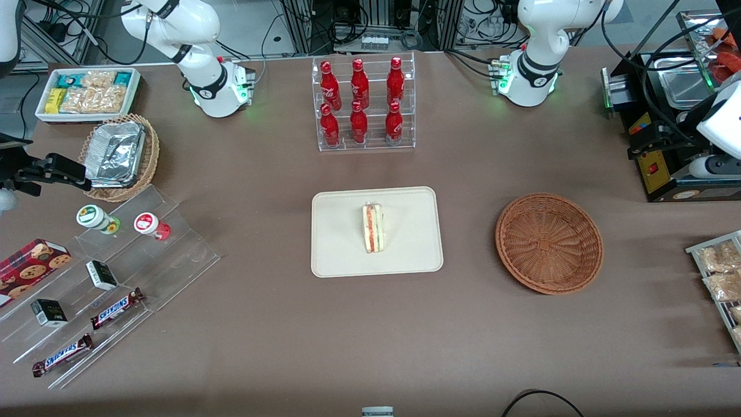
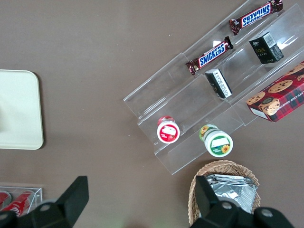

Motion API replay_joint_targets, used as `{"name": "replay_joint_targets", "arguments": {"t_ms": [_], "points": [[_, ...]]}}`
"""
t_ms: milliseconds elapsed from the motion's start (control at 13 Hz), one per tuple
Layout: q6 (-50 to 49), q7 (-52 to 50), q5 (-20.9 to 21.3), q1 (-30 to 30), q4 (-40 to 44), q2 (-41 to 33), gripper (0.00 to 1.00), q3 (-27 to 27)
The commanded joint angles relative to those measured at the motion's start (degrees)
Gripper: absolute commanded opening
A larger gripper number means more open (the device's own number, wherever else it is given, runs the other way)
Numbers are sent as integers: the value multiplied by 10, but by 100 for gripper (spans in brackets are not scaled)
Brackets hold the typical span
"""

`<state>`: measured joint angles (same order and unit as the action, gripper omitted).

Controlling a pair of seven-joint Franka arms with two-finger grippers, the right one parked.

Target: Place sandwich from basket to tray

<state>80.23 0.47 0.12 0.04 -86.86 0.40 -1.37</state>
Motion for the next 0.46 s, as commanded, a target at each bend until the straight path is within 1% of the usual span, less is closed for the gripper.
{"name": "replay_joint_targets", "arguments": {"t_ms": [0,231,385], "points": [[6,8,-7,3,-23,-36,99,-4],[12,8,-6,0,-39,-56,99,-6],[12,7,-7,-1,-27,-51,99,-6]]}}
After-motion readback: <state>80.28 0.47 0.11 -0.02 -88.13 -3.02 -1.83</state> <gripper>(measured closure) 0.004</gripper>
